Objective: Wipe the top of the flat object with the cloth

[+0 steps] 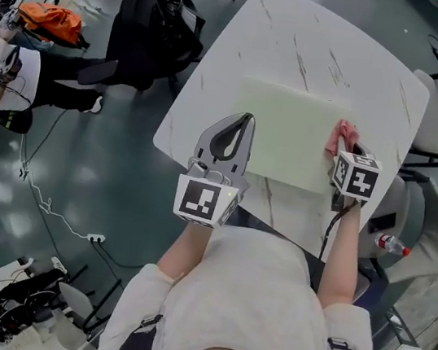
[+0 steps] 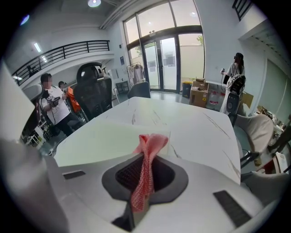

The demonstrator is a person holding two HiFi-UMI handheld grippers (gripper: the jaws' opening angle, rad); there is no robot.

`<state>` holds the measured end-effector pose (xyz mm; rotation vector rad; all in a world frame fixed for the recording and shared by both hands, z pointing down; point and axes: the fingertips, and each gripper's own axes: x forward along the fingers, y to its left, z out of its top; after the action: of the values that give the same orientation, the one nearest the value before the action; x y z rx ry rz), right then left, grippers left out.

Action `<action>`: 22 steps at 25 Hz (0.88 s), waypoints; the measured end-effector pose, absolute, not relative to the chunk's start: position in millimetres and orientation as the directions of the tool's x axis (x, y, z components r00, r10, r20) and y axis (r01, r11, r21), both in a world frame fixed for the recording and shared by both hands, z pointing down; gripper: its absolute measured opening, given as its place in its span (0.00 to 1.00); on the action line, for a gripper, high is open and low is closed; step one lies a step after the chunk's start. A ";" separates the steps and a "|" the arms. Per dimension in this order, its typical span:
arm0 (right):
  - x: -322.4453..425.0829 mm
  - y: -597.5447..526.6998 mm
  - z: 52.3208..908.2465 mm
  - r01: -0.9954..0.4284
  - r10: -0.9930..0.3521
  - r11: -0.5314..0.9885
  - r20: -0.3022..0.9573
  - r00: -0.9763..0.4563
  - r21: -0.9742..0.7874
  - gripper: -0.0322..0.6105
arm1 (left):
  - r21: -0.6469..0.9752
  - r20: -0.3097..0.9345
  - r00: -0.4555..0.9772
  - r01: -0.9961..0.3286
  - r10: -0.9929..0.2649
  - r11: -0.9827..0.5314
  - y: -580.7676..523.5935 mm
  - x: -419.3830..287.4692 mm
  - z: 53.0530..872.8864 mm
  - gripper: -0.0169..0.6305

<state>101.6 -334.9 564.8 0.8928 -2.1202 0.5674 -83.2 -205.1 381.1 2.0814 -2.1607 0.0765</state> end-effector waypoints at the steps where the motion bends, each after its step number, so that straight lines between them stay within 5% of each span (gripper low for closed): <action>1: 98.1 -333.4 564.5 -0.744 -0.409 0.660 0.780 -0.474 -0.107 0.10 | 0.060 0.137 -0.035 -0.997 -0.990 0.043 -204.0 -85.5 380.6 0.05; 22: -33.0 -283.5 563.7 -0.689 -0.369 0.718 0.785 -0.498 -0.099 0.10 | 0.071 0.162 -0.064 -0.995 -0.985 0.076 -153.6 -180.9 382.2 0.05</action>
<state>-33.0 -283.5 563.7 0.7993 -2.1370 0.5200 -180.9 -153.6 382.2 2.0260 -2.1743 0.0874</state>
